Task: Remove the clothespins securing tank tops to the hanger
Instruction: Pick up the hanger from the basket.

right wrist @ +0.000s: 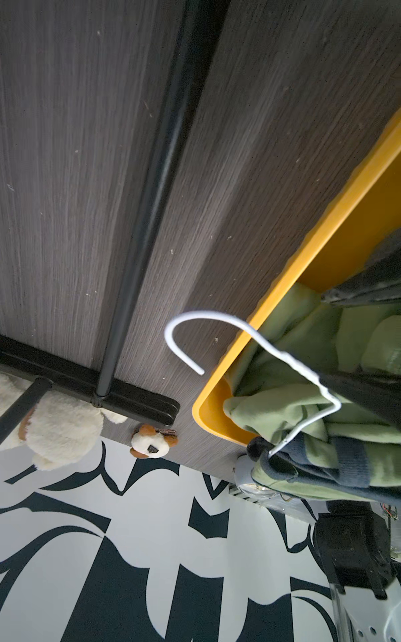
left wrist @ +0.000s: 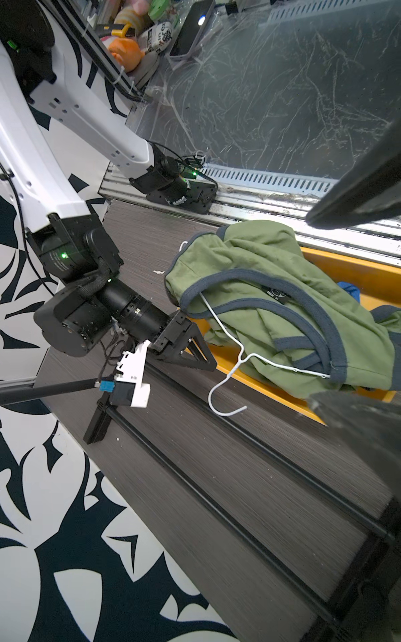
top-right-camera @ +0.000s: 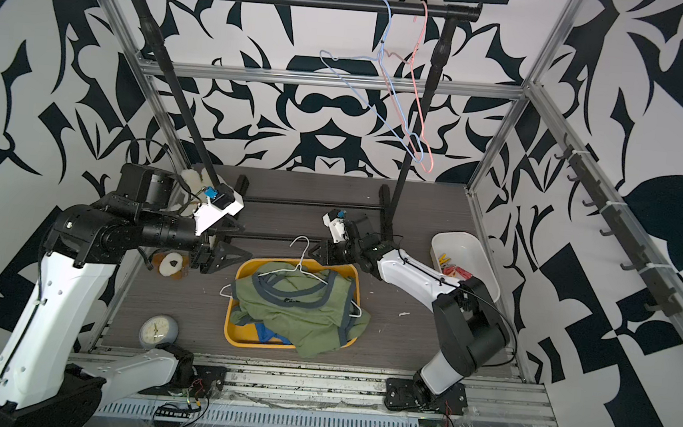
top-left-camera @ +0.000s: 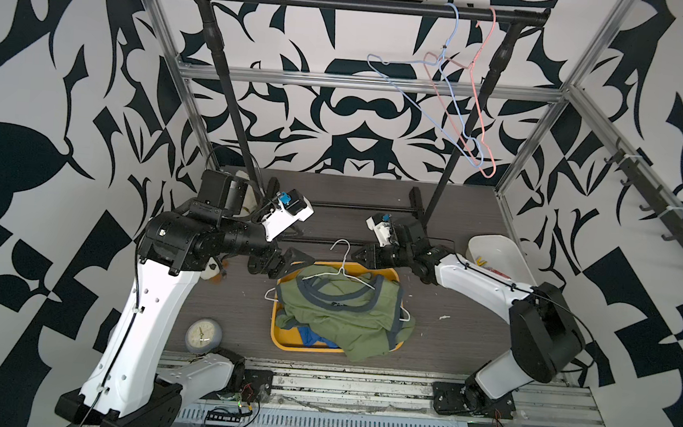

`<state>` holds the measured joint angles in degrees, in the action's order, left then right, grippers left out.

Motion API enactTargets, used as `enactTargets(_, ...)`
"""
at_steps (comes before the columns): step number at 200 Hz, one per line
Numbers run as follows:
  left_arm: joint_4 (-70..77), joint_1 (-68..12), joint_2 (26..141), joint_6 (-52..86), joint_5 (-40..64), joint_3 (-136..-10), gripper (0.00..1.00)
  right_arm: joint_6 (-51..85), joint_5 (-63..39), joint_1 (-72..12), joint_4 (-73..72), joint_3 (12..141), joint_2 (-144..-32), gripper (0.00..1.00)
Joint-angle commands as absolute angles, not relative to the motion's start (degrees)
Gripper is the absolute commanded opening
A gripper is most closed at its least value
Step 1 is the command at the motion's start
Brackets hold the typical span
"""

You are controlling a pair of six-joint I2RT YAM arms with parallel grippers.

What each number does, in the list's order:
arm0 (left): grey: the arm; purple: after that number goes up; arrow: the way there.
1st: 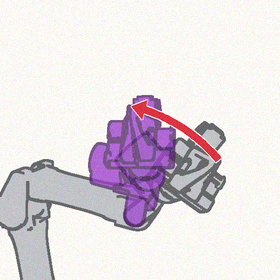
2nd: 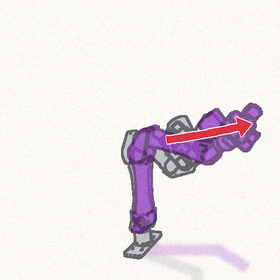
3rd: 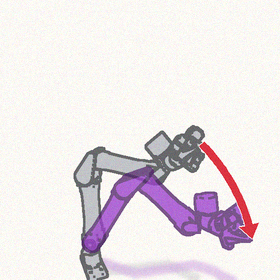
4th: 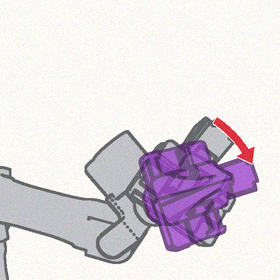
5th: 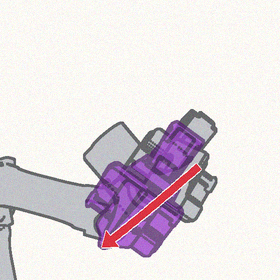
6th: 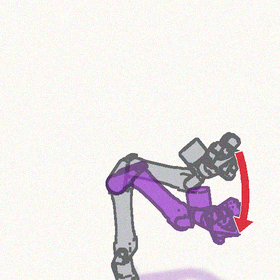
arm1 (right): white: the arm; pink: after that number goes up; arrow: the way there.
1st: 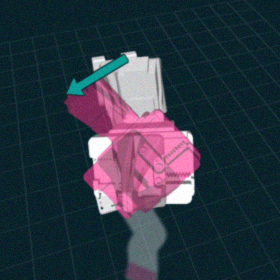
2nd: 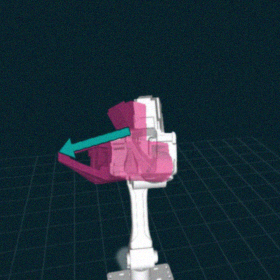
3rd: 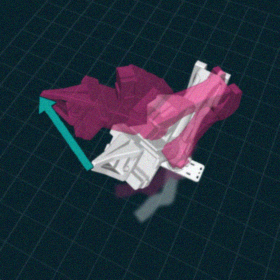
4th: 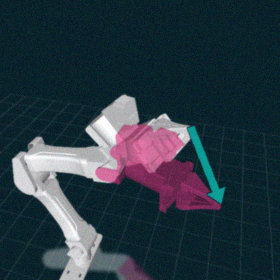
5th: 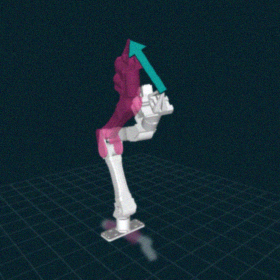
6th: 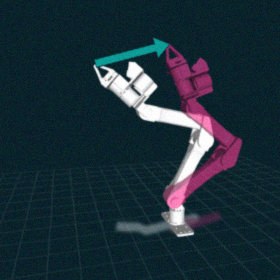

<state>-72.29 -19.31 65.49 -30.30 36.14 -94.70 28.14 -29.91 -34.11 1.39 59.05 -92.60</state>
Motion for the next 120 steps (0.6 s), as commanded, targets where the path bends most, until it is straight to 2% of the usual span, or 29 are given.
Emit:
enactTargets(1,-73.56,-19.41,65.68,-31.27,36.31,-94.23,0.77,26.66,-32.85,-35.21,-1.89,62.66,-92.93,0.33)
enactTargets(120,-74.08,-19.37,64.37,-31.62,35.2,-93.16,0.78,23.47,-34.28,-39.07,0.79,61.88,-94.72,0.33)
